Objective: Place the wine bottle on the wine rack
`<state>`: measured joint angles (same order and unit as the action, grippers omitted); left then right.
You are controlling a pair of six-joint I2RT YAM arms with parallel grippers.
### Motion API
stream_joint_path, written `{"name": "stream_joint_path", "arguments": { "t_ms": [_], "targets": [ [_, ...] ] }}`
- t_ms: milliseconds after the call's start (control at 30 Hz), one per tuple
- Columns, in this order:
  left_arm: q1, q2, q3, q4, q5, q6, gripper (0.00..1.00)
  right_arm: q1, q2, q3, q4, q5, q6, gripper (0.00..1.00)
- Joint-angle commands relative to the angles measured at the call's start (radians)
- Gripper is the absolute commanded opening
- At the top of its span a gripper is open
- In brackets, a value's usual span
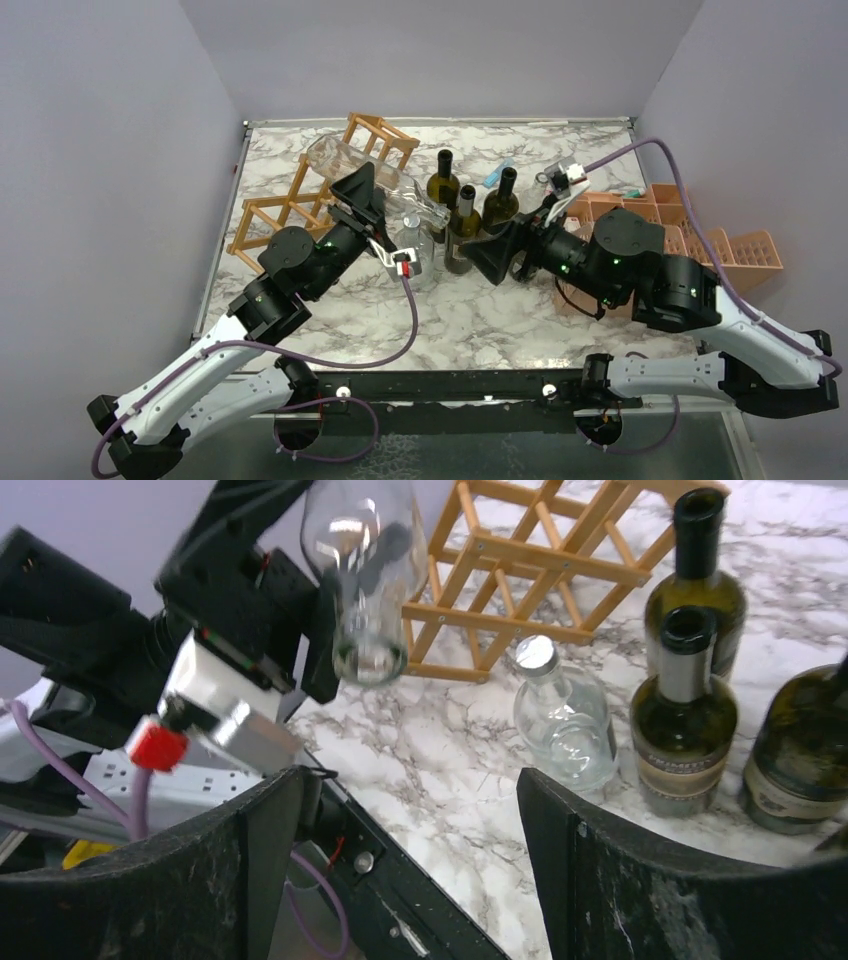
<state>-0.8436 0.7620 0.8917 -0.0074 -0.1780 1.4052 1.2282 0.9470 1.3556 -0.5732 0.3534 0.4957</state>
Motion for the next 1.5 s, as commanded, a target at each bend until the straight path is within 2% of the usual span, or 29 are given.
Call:
{"name": "stream_joint_path", "arguments": {
  "t_ms": [0,267,533,667,1000,1033,1100,1167,1200,1233,1267,1367,1433,1467],
  "targets": [
    [0.001,-0.038,-0.030,0.031,0.201,0.281,0.00,-0.001,0.018,0.100,-0.131,0.132,-0.064,0.81],
    [0.001,-0.025,-0.008,-0.051,0.354,0.337,0.00,-0.001,0.112,0.168,-0.127,0.087,-0.165,0.81],
    [0.001,-0.004,0.005,-0.106,0.410,0.343,0.00,-0.001,0.251,0.192,-0.045,-0.043,-0.148,0.82],
    [0.001,-0.010,0.002,-0.121,0.432,0.342,0.00,-0.001,0.296,0.164,-0.005,-0.050,-0.128,0.82],
    [0.001,-0.017,-0.013,-0.126,0.447,0.353,0.00,-0.001,0.341,0.094,0.103,-0.028,-0.116,0.66],
    [0.001,-0.019,-0.013,-0.126,0.448,0.351,0.01,-0.001,0.341,0.089,0.109,-0.021,-0.113,0.65],
    [0.001,-0.019,-0.015,-0.127,0.448,0.350,0.11,-0.001,0.339,0.078,0.124,-0.010,-0.110,0.63],
    [0.001,-0.019,-0.018,-0.126,0.448,0.351,0.16,-0.001,0.333,0.067,0.142,-0.002,-0.110,0.57],
    [0.001,-0.020,-0.020,-0.127,0.448,0.347,0.18,0.000,0.331,0.062,0.150,0.001,-0.110,0.50],
    [0.001,-0.020,-0.022,-0.127,0.447,0.347,0.20,-0.001,0.332,0.061,0.154,0.002,-0.114,0.35],
    [0.001,-0.023,-0.024,-0.126,0.445,0.344,0.21,-0.001,0.332,0.064,0.154,0.003,-0.116,0.25],
    [0.001,-0.025,-0.028,-0.127,0.443,0.332,0.28,-0.001,0.323,0.061,0.163,0.024,-0.126,0.03],
    [0.001,-0.026,-0.031,-0.126,0.440,0.321,0.36,-0.001,0.311,0.052,0.178,0.044,-0.134,0.01],
    [0.001,-0.023,-0.030,-0.127,0.436,0.313,0.49,-0.001,0.303,0.045,0.190,0.046,-0.141,0.01]
  ]
}}
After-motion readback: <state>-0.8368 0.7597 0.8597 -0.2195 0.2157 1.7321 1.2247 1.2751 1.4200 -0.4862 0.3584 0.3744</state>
